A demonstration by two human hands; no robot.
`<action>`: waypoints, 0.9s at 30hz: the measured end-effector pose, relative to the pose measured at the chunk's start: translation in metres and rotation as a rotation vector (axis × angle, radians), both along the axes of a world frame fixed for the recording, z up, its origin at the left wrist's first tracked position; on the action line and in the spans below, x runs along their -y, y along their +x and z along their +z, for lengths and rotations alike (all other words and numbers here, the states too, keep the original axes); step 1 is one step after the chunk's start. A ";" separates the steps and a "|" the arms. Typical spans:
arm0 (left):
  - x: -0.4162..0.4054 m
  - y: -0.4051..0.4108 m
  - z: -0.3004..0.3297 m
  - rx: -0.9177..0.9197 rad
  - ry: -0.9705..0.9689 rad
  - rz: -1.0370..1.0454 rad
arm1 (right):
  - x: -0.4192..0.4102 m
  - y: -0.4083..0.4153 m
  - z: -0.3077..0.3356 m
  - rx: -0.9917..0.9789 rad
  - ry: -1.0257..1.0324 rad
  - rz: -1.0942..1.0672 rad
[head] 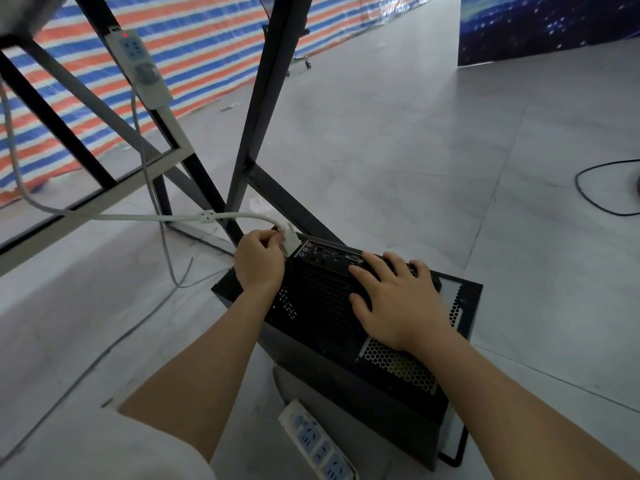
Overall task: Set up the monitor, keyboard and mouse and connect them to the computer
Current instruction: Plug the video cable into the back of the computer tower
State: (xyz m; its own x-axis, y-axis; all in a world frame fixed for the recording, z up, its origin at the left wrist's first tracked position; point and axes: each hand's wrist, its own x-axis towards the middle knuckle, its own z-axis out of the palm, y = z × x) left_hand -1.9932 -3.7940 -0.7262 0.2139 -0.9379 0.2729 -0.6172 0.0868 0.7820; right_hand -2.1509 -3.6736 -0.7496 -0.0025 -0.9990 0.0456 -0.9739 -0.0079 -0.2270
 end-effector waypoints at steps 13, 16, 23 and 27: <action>0.006 0.006 0.002 0.111 0.011 -0.014 | 0.000 0.002 -0.002 -0.013 -0.023 -0.026; 0.006 0.006 0.005 0.150 0.040 0.020 | 0.001 0.003 -0.002 -0.019 -0.022 -0.024; 0.008 0.002 0.008 0.239 0.028 0.046 | 0.002 0.002 -0.003 -0.029 -0.036 -0.020; 0.010 0.004 0.004 0.296 -0.017 0.017 | 0.002 0.002 -0.004 -0.031 -0.042 -0.016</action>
State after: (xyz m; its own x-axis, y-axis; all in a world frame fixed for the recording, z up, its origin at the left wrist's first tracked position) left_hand -1.9894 -3.8035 -0.7219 0.1382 -0.9297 0.3413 -0.8199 0.0860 0.5660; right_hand -2.1486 -3.6755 -0.7532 -0.0161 -0.9960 0.0876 -0.9806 -0.0014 -0.1960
